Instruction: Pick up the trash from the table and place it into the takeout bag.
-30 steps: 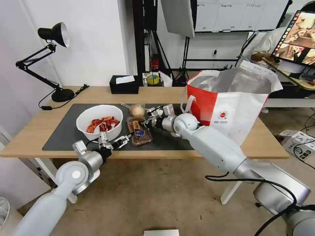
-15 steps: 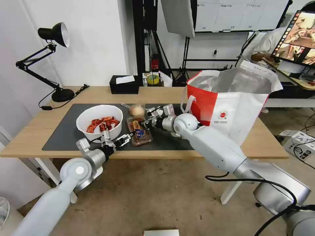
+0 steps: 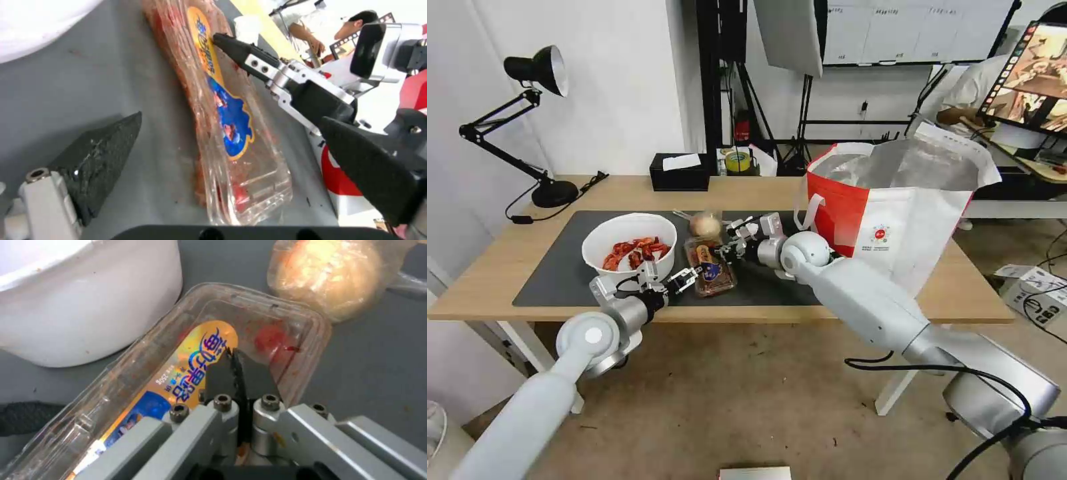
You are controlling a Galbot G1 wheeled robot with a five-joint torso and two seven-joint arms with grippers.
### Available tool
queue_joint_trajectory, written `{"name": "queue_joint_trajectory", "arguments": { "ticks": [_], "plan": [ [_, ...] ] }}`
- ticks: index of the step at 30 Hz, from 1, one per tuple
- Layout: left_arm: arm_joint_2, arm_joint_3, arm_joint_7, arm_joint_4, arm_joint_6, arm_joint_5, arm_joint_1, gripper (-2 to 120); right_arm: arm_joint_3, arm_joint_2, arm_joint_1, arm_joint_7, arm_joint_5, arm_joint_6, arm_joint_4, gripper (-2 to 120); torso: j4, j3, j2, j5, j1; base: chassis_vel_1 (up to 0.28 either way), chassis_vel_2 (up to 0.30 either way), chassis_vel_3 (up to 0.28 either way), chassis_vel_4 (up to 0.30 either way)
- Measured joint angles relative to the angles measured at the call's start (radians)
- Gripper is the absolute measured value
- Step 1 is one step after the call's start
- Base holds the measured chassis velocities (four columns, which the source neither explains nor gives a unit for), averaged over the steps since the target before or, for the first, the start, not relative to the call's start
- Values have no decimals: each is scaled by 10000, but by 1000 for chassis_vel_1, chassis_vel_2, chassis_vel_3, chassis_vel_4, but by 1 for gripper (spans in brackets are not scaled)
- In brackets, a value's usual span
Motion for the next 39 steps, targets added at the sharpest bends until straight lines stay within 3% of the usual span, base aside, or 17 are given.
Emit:
{"name": "queue_joint_trajectory", "arguments": {
  "ticks": [29, 36, 39],
  "plan": [
    [-400, 459, -669, 37, 5, -367, -489, 99, 38, 68, -69, 33, -17, 21, -135, 0, 1, -1, 1, 0, -1, 0, 0, 0, 0],
    [-431, 517, -761, 41, -14, -362, -517, 89, 36, 68, -82, 44, -20, 22, -141, 0, 1, -1, 1, 0, -1, 0, 0, 0, 0],
    [-444, 519, -802, 46, -34, -359, -532, 76, 41, 104, -111, 71, -28, 24, -163, 0, 0, -1, 1, 0, -1, 0, 0, 0, 0]
  ]
}}
